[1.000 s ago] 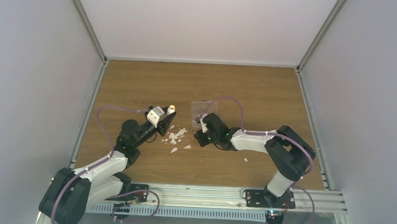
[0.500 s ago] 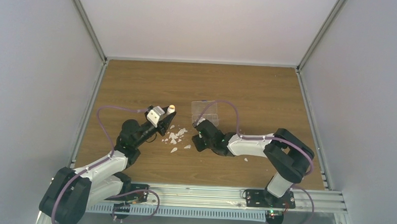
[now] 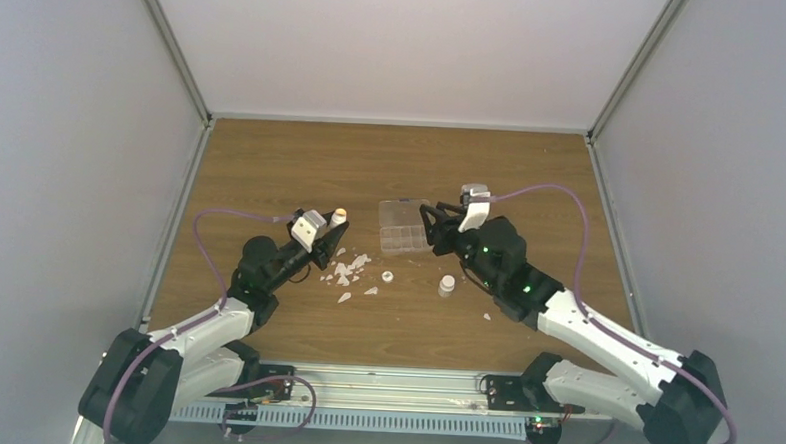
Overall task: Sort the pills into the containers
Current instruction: Place the lid of the pill bottle at the center of the board.
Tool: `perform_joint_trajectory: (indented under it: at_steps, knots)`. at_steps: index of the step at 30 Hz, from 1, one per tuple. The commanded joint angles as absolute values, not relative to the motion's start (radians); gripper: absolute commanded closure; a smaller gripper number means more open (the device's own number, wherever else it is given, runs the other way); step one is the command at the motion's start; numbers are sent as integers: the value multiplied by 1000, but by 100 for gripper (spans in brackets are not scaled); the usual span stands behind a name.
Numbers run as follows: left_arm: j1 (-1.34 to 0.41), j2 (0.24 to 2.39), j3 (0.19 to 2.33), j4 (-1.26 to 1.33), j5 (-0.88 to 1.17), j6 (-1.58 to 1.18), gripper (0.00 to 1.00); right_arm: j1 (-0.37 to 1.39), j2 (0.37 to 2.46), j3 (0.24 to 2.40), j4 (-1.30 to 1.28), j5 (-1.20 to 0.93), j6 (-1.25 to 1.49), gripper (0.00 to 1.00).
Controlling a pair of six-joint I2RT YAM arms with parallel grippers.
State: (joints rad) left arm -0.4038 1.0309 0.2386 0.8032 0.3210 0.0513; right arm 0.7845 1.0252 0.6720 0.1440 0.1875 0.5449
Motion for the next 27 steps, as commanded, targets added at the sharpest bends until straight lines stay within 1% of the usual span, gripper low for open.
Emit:
perform_joint_trajectory:
  at_steps: [1,9,13,19,23,27]
  knots:
    - [-401,1008,227,851,317,35,27,783,1007,733,172,173,593,0]
    - [-401,1021,235,851,319,33,27,783,1050,798,172,195,617,0]
    - [-401,1032,240,853,315,35,27,783,1049,790,193,235,606,0]
    - [-400,1042,245,853,311,35,27,782,986,741,231,290,595,0]
    - [-401,1043,246,854,311,35,27,782,982,741,236,232,582,0]
    - [-401,1051,250,854,309,36,27,782,1025,753,247,178,577,0]
